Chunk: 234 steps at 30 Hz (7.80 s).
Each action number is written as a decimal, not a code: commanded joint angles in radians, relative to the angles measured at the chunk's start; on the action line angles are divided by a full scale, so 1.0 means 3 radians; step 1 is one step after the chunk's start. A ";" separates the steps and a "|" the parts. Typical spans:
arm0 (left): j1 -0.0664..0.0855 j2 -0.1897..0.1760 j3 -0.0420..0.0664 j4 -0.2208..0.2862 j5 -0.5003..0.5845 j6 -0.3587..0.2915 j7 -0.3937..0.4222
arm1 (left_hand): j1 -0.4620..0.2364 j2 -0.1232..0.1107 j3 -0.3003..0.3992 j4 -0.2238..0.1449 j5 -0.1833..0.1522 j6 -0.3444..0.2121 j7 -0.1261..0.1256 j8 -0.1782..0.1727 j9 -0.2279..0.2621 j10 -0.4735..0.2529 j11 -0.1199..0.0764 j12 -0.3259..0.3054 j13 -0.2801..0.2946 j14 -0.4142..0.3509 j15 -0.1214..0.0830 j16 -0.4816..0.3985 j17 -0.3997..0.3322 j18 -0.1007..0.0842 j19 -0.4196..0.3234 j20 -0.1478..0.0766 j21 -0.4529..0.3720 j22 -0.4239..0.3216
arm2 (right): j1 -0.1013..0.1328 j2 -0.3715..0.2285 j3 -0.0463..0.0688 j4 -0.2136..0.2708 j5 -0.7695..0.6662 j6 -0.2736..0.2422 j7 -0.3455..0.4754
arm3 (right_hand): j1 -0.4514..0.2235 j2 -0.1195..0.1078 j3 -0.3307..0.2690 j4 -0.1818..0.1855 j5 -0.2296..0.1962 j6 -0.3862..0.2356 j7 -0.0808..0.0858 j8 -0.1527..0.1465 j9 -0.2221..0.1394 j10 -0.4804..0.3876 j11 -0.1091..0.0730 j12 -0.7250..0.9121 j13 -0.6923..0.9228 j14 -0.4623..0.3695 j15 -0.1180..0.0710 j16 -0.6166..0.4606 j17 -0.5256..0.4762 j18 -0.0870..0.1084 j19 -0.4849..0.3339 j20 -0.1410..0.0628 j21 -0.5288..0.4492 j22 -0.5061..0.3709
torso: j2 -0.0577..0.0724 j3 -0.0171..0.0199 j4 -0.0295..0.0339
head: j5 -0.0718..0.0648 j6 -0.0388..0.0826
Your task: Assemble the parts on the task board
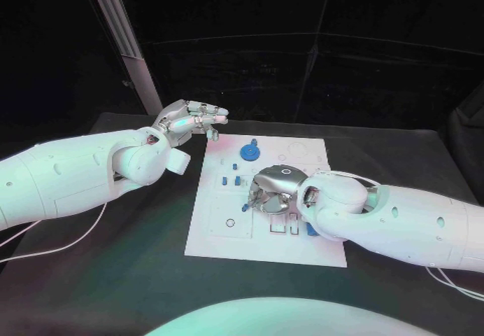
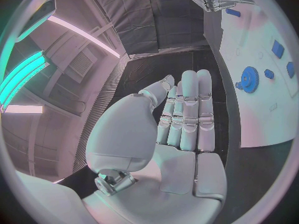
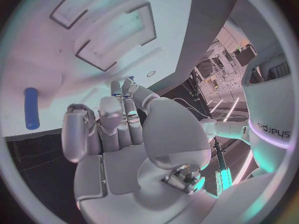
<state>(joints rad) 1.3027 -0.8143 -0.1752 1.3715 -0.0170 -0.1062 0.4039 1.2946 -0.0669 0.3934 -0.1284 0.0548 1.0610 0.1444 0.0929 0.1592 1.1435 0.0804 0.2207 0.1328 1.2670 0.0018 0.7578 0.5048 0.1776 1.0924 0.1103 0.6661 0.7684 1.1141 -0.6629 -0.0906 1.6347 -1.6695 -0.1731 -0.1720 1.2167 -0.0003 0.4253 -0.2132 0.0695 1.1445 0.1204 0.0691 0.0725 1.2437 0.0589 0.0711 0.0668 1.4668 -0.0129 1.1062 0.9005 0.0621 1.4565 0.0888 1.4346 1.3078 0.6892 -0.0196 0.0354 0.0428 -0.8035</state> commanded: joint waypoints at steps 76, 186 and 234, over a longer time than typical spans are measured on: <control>0.0000 0.0004 -0.0011 -0.0015 0.0014 0.0107 0.0000 | -0.0041 0.0011 -0.0062 0.0012 -0.0017 0.0000 0.0015 -0.0039 0.0005 -0.0048 0.0014 0.0024 0.0011 -0.0025 0.0012 -0.0036 -0.0020 0.0014 0.0027 0.0001 -0.0054 -0.0030 | 0.0382 -0.0533 0.0156 -0.0113 0.0307 0.0548 0.0022 | 0.0185 -0.0293 -0.0781 0.0121 0.0079 -0.0325 0.0017 -0.0005 -0.0012 -0.0520 0.0119 0.0175 -0.0003 -0.0008 0.0086 -0.0050 -0.0282 0.0014 -0.0100 0.0081 -0.0183 -0.0031 | -0.0002 0.0003 -0.0001 | -0.0075 0.0115; -0.0006 0.0050 -0.0013 -0.0024 0.0014 0.0087 0.0004 | -0.0028 0.0033 -0.0066 0.0010 -0.0017 0.0004 0.0016 -0.0043 0.0006 -0.0054 0.0013 0.0028 0.0016 -0.0026 0.0011 -0.0038 -0.0026 0.0016 0.0033 0.0001 -0.0071 -0.0040 | -0.0118 0.0229 0.0089 0.0020 0.0097 0.0048 0.0428 | 0.0196 0.0032 0.0200 -0.0229 0.0010 0.0014 0.0032 -0.0021 -0.0016 0.0001 0.0027 -0.0033 -0.0002 -0.0022 -0.0004 0.0139 -0.0210 -0.0053 0.0049 0.0013 0.0036 0.0269 | -0.0001 -0.0001 -0.0006 | 0.0123 -0.0016; -0.0006 0.0043 -0.0013 -0.0032 0.0014 0.0109 -0.0019 | -0.0025 0.0038 -0.0071 0.0010 -0.0017 0.0005 0.0017 -0.0046 0.0007 -0.0054 0.0013 0.0031 0.0019 -0.0025 0.0011 -0.0038 -0.0029 0.0016 0.0037 0.0001 -0.0078 -0.0045 | -0.0159 0.0066 0.0088 0.0181 0.0146 -0.0522 0.0557 | 0.0014 -0.0410 -0.0483 0.0008 -0.0014 -0.0404 0.0089 -0.0016 -0.0020 -0.0725 0.0147 0.0133 0.0001 -0.0130 0.0097 -0.0213 -0.0735 0.0076 -0.0243 0.0109 -0.0405 -0.0289 | -0.0007 -0.0002 -0.0006 | 0.0070 -0.0025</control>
<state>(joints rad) 1.2996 -0.8010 -0.1799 1.3611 -0.0167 -0.0845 0.3932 1.2912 -0.0636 0.3795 -0.1255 0.0549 1.0610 0.1444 0.0854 0.1601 1.1329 0.0841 0.2244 0.1374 1.2635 0.0052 0.7505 0.4969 0.1775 1.0993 0.1105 0.6474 0.7559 1.0650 -0.6394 -0.0646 1.6821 -1.6620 -0.2674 -0.0295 1.2124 -0.1249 0.2844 -0.2109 0.0596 1.0262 0.1454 0.0658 0.0655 1.0184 0.1049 0.1091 0.0659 1.4199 0.0161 1.0428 0.6782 0.0780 1.3789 0.1229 1.3113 1.2197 0.6879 -0.0200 0.0342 0.0678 -0.8120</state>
